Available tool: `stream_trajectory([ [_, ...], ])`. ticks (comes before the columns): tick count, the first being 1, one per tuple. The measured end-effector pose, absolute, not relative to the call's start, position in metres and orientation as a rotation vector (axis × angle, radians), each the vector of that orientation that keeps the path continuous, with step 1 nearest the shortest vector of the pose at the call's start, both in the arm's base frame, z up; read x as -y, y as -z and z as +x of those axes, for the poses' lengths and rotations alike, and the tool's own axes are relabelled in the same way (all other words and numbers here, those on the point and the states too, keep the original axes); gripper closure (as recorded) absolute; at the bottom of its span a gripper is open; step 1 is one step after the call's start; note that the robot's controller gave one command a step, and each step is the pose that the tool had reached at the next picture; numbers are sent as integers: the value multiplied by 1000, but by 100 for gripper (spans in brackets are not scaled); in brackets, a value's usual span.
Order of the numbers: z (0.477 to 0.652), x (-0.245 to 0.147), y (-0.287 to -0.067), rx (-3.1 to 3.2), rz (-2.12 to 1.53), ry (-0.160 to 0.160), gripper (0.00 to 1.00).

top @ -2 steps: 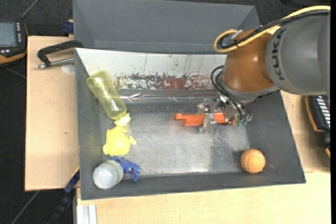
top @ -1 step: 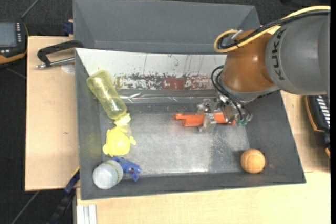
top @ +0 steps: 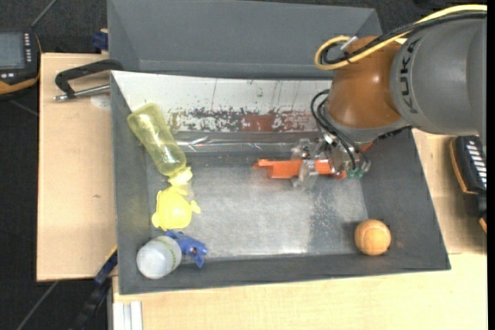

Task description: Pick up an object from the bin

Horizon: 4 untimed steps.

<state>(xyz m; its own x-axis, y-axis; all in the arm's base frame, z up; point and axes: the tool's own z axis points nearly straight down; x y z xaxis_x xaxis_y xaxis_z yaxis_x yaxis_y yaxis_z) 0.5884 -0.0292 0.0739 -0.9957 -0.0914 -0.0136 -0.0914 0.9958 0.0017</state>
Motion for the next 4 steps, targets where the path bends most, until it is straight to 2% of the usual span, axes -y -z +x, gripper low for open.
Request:
stream_trajectory([
  [1,593,37,-91,-3124,-84,-4,100],
  [2,589,32,-130,-3125,-18,-6,100],
  [3,585,37,-195,-3125,-15,-6,100],
  [4,593,36,-236,-3117,-82,-6,100],
])
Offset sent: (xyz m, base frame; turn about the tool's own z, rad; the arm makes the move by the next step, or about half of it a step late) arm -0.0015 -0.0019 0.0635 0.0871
